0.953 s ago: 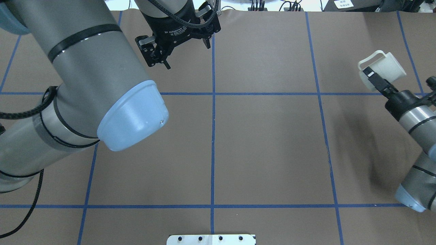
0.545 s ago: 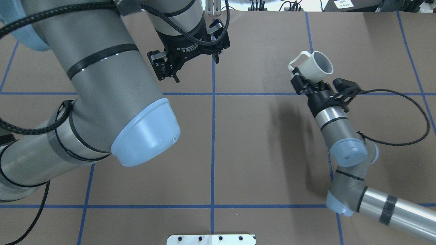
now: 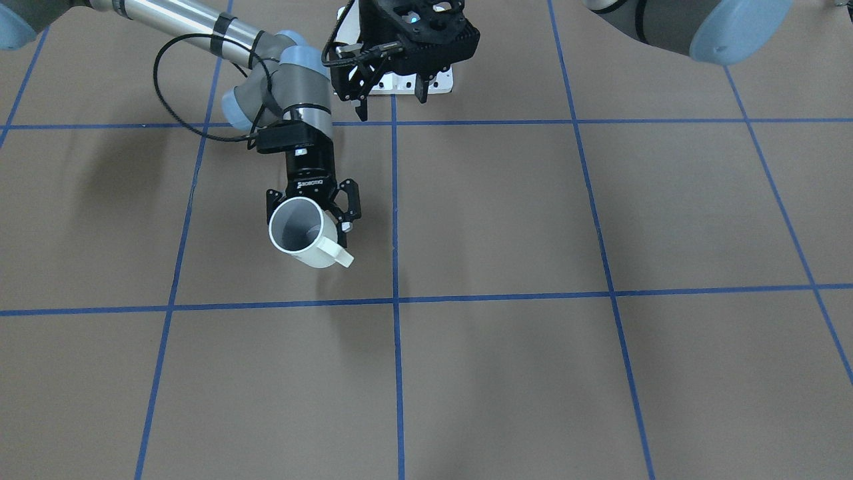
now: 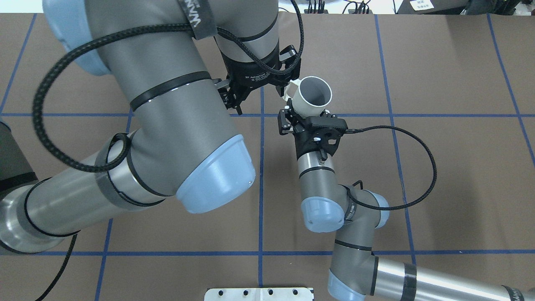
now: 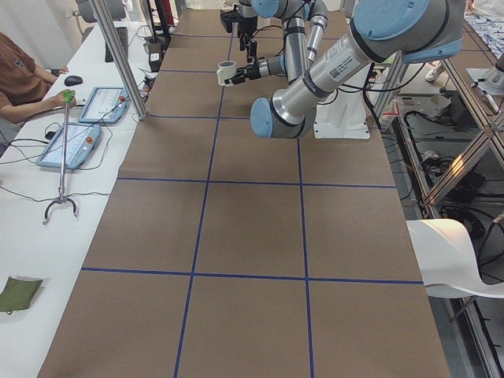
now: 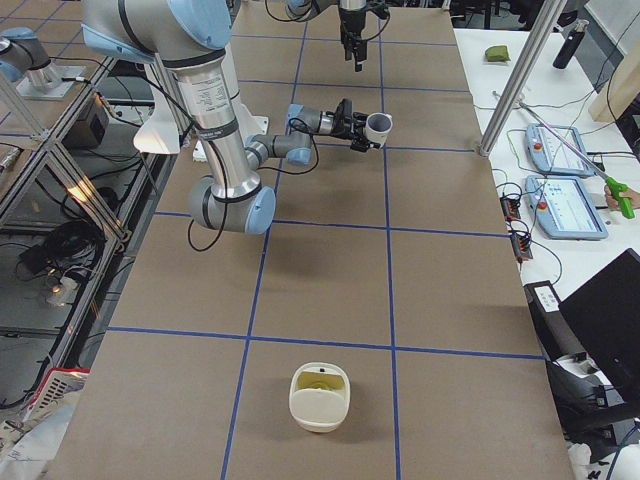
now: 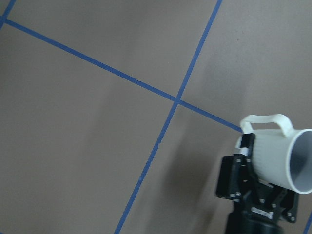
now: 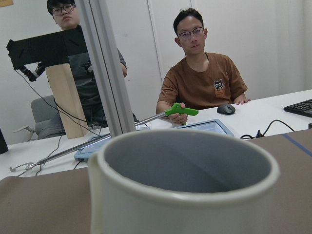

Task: Left arm hands cup to right arm to dump lemon

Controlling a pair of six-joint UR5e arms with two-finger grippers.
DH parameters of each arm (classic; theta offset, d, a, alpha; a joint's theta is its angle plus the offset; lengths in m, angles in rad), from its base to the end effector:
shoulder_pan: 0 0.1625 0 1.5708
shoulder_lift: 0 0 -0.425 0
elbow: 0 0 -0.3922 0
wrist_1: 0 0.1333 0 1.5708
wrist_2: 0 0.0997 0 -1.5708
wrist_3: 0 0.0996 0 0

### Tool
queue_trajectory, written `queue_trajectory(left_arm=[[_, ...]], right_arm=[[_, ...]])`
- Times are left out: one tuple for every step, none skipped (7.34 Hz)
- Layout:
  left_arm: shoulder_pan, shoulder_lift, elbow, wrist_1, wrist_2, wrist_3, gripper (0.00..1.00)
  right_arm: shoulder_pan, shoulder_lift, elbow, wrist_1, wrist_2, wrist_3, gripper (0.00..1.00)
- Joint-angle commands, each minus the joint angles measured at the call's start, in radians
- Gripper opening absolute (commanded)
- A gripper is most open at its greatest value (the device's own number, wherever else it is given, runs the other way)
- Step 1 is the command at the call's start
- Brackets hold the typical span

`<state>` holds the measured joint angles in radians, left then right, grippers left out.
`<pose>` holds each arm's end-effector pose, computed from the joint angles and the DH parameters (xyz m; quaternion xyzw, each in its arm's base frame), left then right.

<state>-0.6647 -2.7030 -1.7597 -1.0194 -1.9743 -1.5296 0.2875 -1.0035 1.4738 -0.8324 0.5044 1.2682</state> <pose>0.4276 -0.4547 -0.0407 -0.0471 0.4093 -0.2069 0.8874 -0.5688 -0.3981 0.2670 0.5425 -0.3466 0.2835 0.7108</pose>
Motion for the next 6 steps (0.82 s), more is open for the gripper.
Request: queue_trajectory(left_arm=[[0.001, -0.043, 0.104, 0.002, -0.007, 0.192, 0.77], [-0.003, -0.047, 0.106, 0.008, -0.008, 0.209, 0.78], [-0.003, -0.047, 0.139, 0.001, -0.009, 0.21, 0.89], [-0.009, -0.047, 0.152, 0.001, -0.026, 0.212, 0.95], [-0.01, -0.046, 0.173, -0.017, -0.029, 0.207, 1.0], [0.0, -0.04, 0.207, -0.062, -0.028, 0.206, 1.0]], right_arm=[[-0.049, 0.077, -0.003, -0.154, -0.081, -0.01, 0.37], [-0.068, 0.077, -0.003, -0.157, -0.113, -0.012, 0.37], [-0.076, 0.077, 0.0, -0.158, -0.119, -0.01, 0.37], [-0.085, 0.075, -0.003, -0.157, -0.144, -0.012, 0.37], [-0.091, 0.075, 0.003, -0.158, -0.159, -0.012, 0.37], [-0.1, 0.075, 0.002, -0.159, -0.179, -0.013, 0.37]])
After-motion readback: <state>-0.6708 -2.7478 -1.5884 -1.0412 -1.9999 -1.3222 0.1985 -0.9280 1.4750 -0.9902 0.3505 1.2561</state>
